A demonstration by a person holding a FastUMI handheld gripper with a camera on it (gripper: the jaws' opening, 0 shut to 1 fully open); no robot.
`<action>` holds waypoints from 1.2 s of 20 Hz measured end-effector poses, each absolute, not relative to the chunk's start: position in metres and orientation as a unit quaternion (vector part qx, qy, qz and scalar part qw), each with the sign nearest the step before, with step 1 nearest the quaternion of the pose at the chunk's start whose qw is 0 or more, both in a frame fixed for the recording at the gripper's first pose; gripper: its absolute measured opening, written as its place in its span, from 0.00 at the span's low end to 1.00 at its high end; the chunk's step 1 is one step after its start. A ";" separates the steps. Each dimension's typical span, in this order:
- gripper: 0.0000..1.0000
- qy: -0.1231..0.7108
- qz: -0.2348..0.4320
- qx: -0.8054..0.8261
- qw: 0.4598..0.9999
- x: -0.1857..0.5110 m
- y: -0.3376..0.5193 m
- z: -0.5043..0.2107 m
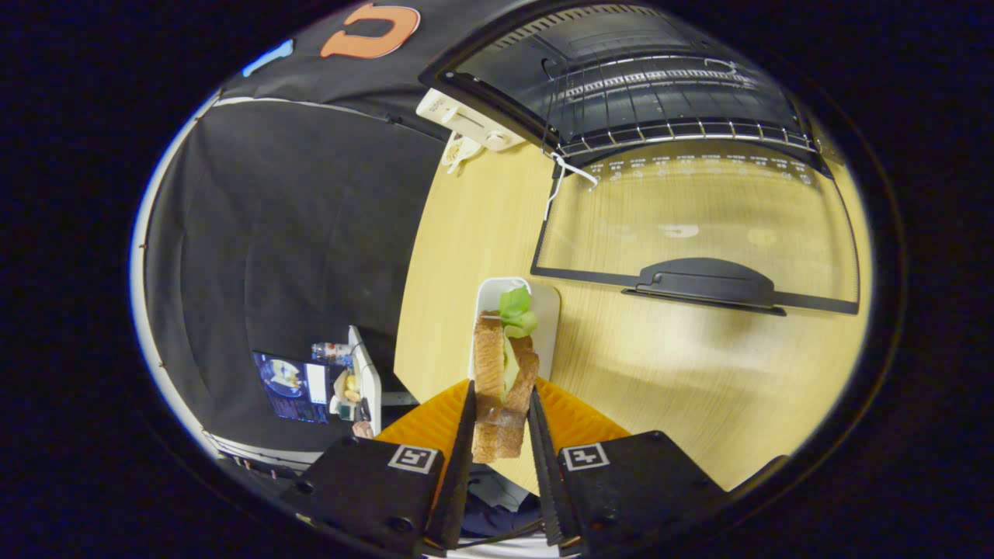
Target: Open the toaster oven, put the food inside, and close the toaster oven door.
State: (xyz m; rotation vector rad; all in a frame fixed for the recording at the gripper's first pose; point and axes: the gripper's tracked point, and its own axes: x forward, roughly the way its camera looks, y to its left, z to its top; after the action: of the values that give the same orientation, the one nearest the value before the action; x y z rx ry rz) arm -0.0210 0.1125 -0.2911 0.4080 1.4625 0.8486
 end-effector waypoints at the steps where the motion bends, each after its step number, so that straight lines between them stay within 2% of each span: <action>1: 0.45 0.647 0.380 0.180 0.636 -0.021 0.111 -0.292; 4: 0.45 0.649 0.383 0.194 0.628 -0.022 0.112 -0.292; 8: 0.39 0.631 0.373 0.205 0.649 -0.021 0.114 -0.284; 12: 0.38 0.604 0.386 0.235 0.657 -0.024 0.113 -0.260; 15: 0.38 0.539 0.393 0.299 0.682 -0.004 0.107 -0.230; 20: 0.38 0.402 0.332 0.390 0.759 0.057 0.079 -0.214; 22: 0.37 0.328 0.315 0.446 0.771 0.081 0.072 -0.211; 24: 0.37 0.278 0.276 0.519 0.760 0.097 0.058 -0.211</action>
State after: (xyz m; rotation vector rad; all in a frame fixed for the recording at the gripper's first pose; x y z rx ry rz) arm 0.0974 0.0582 -0.2107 1.1299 0.6047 0.6017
